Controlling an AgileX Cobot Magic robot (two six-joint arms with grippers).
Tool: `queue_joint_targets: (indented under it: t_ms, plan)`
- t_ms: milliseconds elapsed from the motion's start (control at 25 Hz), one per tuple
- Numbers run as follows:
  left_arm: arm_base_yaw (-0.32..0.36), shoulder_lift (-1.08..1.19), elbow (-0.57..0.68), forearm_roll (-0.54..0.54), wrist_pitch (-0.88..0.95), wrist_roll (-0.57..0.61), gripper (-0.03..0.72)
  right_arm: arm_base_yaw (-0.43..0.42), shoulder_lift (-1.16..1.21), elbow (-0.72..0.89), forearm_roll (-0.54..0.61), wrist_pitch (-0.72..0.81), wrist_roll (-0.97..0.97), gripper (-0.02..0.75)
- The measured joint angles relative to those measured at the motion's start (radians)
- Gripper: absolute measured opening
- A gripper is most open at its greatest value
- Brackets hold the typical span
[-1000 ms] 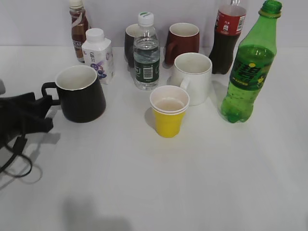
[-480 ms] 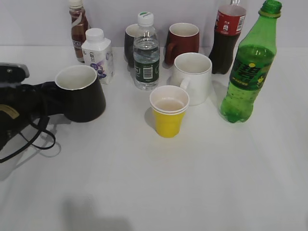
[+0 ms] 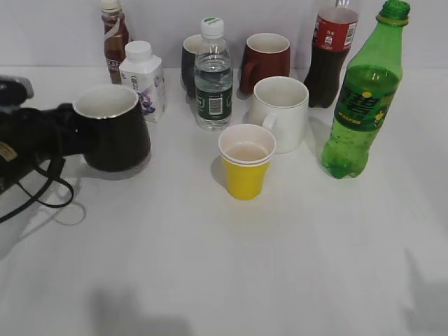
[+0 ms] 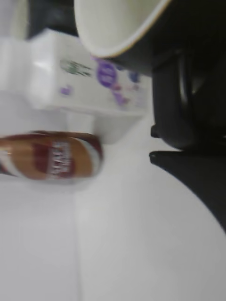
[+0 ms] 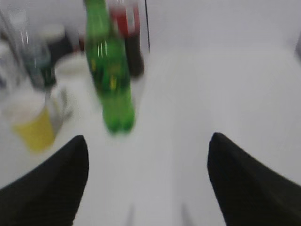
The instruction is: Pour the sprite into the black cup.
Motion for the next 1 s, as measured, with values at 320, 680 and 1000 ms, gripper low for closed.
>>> queue_joint_targets:
  t_ms: [320, 680, 1000]
  plan:
    - [-0.001, -0.133, 0.002, 0.122, 0.024, 0.000, 0.050, 0.000, 0.393, 0.058, -0.005, -0.679, -0.083, 0.570]
    - [-0.001, -0.210, 0.002, 0.128, 0.075, 0.000, 0.049, 0.087, 0.875, 0.138, -0.085, -1.041, -0.041, 0.536]
    - [-0.001, -0.211, 0.002, 0.135, 0.080, 0.000, 0.049, 0.271, 1.141, 0.167, -0.185, -1.206, 0.001, 0.577]
